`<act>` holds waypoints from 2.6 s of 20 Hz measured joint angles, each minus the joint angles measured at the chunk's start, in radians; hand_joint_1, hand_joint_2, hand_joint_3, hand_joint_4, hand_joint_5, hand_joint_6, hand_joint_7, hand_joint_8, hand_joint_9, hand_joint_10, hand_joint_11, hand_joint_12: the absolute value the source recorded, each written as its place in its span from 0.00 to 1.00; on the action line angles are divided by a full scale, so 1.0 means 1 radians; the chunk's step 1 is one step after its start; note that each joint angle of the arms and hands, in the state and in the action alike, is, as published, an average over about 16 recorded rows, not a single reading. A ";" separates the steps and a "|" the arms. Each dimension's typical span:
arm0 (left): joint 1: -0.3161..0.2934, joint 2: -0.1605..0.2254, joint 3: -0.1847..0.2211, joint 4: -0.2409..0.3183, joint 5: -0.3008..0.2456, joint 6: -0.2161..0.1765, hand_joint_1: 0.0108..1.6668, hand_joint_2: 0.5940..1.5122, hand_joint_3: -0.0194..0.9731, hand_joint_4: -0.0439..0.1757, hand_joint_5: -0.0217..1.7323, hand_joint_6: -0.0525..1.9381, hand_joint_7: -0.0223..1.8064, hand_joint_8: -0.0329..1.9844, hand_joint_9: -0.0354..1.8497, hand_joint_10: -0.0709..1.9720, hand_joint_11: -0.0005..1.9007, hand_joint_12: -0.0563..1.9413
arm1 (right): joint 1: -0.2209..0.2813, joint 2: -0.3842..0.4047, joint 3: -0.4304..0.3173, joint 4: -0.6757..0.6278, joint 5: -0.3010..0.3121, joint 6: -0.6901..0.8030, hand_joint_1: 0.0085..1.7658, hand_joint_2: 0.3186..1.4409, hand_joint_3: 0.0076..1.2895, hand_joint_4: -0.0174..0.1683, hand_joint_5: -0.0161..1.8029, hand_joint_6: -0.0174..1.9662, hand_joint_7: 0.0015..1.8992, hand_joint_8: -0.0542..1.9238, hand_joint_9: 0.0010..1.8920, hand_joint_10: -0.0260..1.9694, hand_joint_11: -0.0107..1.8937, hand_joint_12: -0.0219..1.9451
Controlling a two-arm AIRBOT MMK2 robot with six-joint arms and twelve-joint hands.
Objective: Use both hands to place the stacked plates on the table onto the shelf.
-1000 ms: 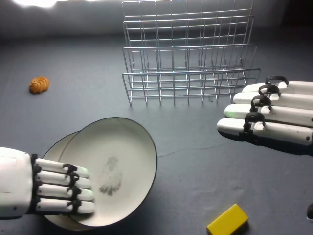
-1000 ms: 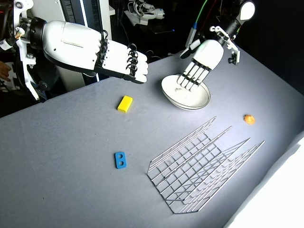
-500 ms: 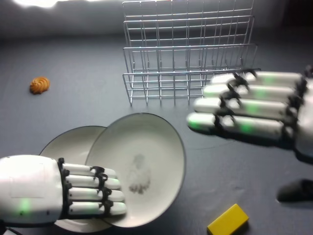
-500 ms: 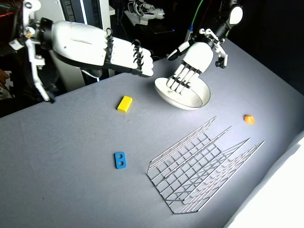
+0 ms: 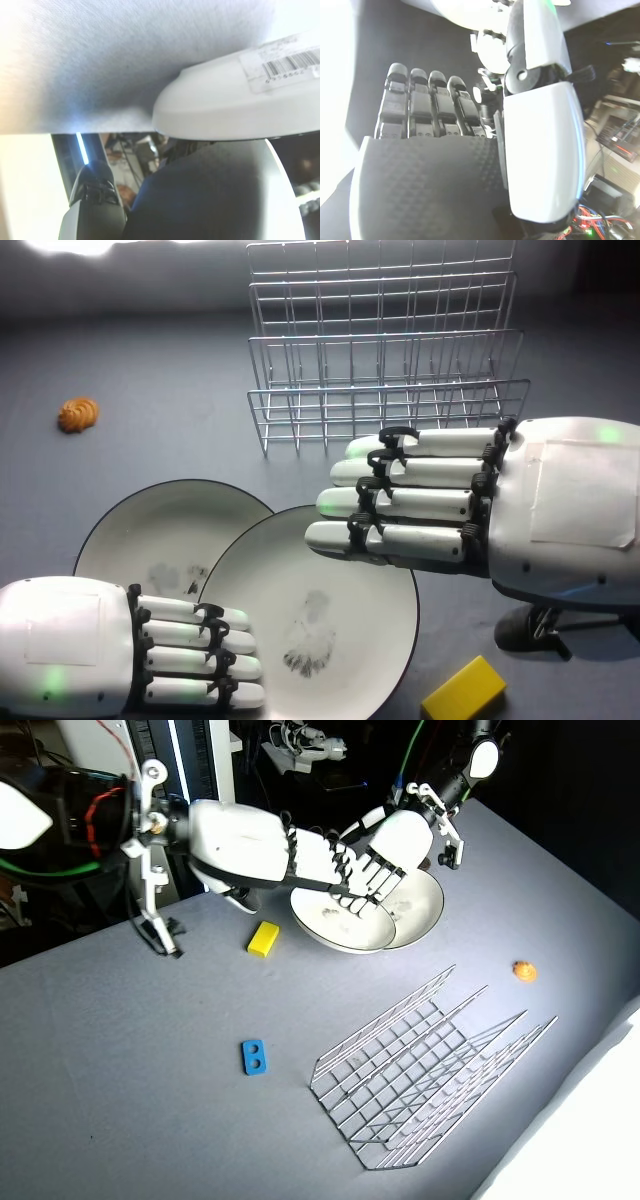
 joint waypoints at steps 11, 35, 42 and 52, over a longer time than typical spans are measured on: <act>0.025 0.012 0.023 -0.082 0.054 -0.003 0.01 0.60 0.04 0.22 0.01 0.02 0.00 0.01 0.01 0.03 0.01 0.01 | 0.011 -0.033 0.009 0.011 -0.009 -0.044 0.70 0.55 0.01 0.08 0.02 0.02 0.01 0.03 0.01 0.02 0.02 0.01; 0.030 0.023 0.009 -0.137 0.084 -0.005 0.01 0.61 0.04 0.19 0.00 0.02 0.00 0.00 0.01 0.03 0.01 0.01 | 0.049 -0.437 0.300 0.021 -0.122 -0.319 0.71 0.57 0.01 0.08 0.03 0.02 0.01 0.03 0.01 0.02 0.01 0.10; 0.032 0.023 0.003 -0.149 0.087 -0.006 0.01 0.61 0.04 0.19 0.00 0.02 0.00 0.01 0.01 0.03 0.01 0.01 | 0.068 -0.524 0.365 0.023 -0.143 -0.351 0.70 0.60 0.01 0.08 0.08 0.02 0.05 0.03 0.05 0.02 0.02 0.32; 0.040 0.025 -0.004 -0.172 0.086 -0.006 0.01 0.60 0.04 0.19 0.00 0.02 0.00 0.00 0.01 0.03 0.01 0.01 | 0.081 -0.588 0.412 0.020 -0.142 -0.368 0.68 0.65 0.01 0.08 0.27 0.10 0.27 0.06 0.27 0.07 0.13 0.61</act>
